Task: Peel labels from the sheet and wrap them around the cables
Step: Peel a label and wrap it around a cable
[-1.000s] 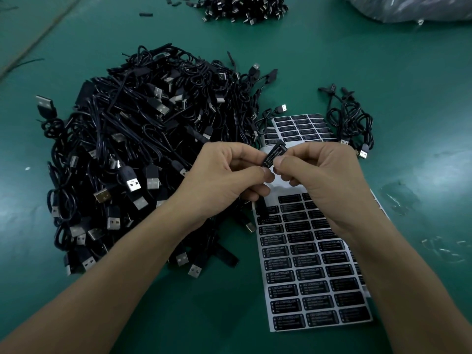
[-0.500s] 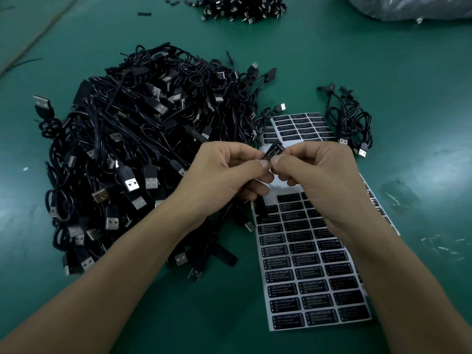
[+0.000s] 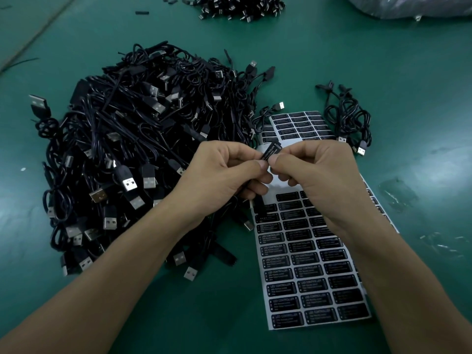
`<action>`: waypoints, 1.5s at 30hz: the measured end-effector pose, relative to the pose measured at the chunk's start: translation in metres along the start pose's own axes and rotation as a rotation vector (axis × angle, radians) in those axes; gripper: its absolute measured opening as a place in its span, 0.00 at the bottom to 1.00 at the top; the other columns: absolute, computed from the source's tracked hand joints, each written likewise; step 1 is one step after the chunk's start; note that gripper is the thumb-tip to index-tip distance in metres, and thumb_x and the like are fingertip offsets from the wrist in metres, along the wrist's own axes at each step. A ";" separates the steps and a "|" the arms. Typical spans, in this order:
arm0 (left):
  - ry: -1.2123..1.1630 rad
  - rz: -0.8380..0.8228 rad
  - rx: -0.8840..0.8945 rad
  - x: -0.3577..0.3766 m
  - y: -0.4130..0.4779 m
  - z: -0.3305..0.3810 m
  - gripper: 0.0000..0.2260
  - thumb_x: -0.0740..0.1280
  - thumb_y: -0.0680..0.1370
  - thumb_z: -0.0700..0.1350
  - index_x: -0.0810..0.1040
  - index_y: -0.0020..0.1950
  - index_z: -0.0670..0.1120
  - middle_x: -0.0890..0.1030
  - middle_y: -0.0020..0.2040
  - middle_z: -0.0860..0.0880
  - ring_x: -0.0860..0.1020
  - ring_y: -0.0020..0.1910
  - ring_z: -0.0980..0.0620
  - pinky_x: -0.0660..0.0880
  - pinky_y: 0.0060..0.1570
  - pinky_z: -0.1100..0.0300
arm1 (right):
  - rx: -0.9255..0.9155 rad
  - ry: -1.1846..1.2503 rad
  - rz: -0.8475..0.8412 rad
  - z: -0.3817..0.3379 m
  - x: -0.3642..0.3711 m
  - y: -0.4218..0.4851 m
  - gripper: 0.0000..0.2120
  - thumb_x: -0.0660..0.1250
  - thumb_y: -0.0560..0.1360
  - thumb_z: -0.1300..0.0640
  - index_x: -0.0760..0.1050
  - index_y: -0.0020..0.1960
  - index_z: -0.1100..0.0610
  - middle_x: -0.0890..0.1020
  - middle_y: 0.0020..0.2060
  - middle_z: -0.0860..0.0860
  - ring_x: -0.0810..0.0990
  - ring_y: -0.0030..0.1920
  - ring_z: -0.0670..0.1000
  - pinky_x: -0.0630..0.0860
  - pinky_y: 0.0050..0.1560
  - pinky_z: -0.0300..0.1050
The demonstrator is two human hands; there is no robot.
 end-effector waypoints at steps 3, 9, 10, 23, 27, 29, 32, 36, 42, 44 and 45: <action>-0.005 0.000 -0.003 0.000 0.000 0.000 0.05 0.68 0.79 0.34 0.82 0.50 0.34 0.85 0.36 0.44 0.82 0.32 0.53 0.78 0.33 0.63 | 0.004 -0.002 -0.002 0.000 0.000 0.000 0.05 0.74 0.72 0.60 0.82 0.38 0.56 0.81 0.32 0.58 0.76 0.32 0.45 0.74 0.35 0.38; -0.001 -0.008 -0.005 0.000 0.000 0.000 0.04 0.68 0.79 0.34 0.82 0.49 0.34 0.85 0.36 0.45 0.83 0.33 0.53 0.78 0.33 0.63 | 0.025 0.003 0.013 0.001 -0.001 0.001 0.05 0.75 0.71 0.61 0.83 0.37 0.56 0.82 0.32 0.57 0.77 0.32 0.45 0.74 0.34 0.38; -0.001 -0.008 -0.005 0.000 0.000 0.000 0.05 0.67 0.79 0.34 0.82 0.49 0.34 0.85 0.36 0.45 0.83 0.33 0.53 0.78 0.33 0.63 | 0.027 0.002 0.017 0.001 -0.001 0.000 0.05 0.75 0.71 0.60 0.83 0.37 0.57 0.82 0.31 0.58 0.76 0.32 0.46 0.74 0.34 0.38; 0.029 -0.005 0.013 -0.001 0.001 -0.003 0.05 0.68 0.79 0.35 0.82 0.44 0.40 0.86 0.37 0.44 0.83 0.32 0.53 0.79 0.33 0.62 | 0.018 -0.032 0.026 0.001 -0.001 0.000 0.07 0.75 0.71 0.59 0.82 0.35 0.58 0.82 0.32 0.59 0.75 0.32 0.48 0.73 0.33 0.39; 0.023 -0.009 0.019 -0.001 0.002 -0.003 0.05 0.68 0.79 0.35 0.82 0.44 0.41 0.86 0.36 0.45 0.83 0.32 0.53 0.79 0.33 0.63 | 0.012 -0.030 0.024 0.001 -0.001 0.000 0.07 0.75 0.71 0.59 0.83 0.35 0.57 0.82 0.32 0.59 0.75 0.32 0.48 0.72 0.32 0.39; 0.025 -0.012 0.025 -0.001 0.002 -0.003 0.05 0.68 0.79 0.35 0.82 0.44 0.41 0.86 0.36 0.45 0.83 0.33 0.53 0.80 0.33 0.63 | 0.013 -0.038 0.025 0.002 -0.001 0.000 0.05 0.75 0.71 0.59 0.83 0.36 0.56 0.82 0.32 0.59 0.75 0.32 0.48 0.73 0.32 0.39; 0.018 -0.011 0.028 -0.001 0.002 -0.003 0.06 0.68 0.79 0.35 0.82 0.44 0.41 0.86 0.36 0.46 0.83 0.33 0.53 0.79 0.34 0.63 | 0.004 -0.055 0.037 0.002 -0.002 0.000 0.05 0.76 0.70 0.56 0.83 0.36 0.51 0.83 0.32 0.56 0.76 0.31 0.47 0.74 0.33 0.40; 0.026 -0.011 0.029 -0.001 0.002 -0.003 0.06 0.68 0.79 0.35 0.82 0.44 0.41 0.86 0.36 0.46 0.83 0.32 0.53 0.80 0.33 0.63 | -0.005 -0.082 0.058 0.003 -0.003 -0.001 0.04 0.77 0.69 0.51 0.84 0.37 0.48 0.84 0.32 0.52 0.77 0.32 0.46 0.76 0.36 0.44; 0.026 -0.018 0.030 -0.002 0.002 -0.003 0.06 0.67 0.80 0.36 0.82 0.45 0.41 0.86 0.35 0.47 0.83 0.32 0.54 0.79 0.32 0.65 | -0.025 -0.034 0.110 0.006 -0.008 0.001 0.11 0.80 0.67 0.48 0.81 0.37 0.52 0.82 0.29 0.45 0.77 0.31 0.43 0.73 0.33 0.33; 0.028 -0.019 0.031 -0.001 0.002 -0.004 0.06 0.67 0.80 0.36 0.82 0.45 0.41 0.85 0.35 0.48 0.83 0.32 0.54 0.78 0.31 0.65 | -0.018 -0.019 0.079 0.007 -0.006 0.000 0.09 0.79 0.68 0.50 0.81 0.44 0.49 0.84 0.33 0.46 0.82 0.35 0.45 0.76 0.36 0.34; 0.028 -0.018 0.032 -0.002 0.002 -0.004 0.06 0.67 0.80 0.36 0.82 0.45 0.41 0.85 0.34 0.48 0.83 0.31 0.54 0.78 0.31 0.65 | -0.022 -0.008 0.064 0.007 -0.004 0.000 0.09 0.79 0.69 0.51 0.81 0.46 0.49 0.85 0.34 0.47 0.83 0.36 0.46 0.77 0.38 0.35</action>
Point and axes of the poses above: each hand's wrist, its own y-axis towards the middle knuckle, its own x-axis out of the palm, z = x × y, the point moved 5 cm from there along y, towards the middle knuckle
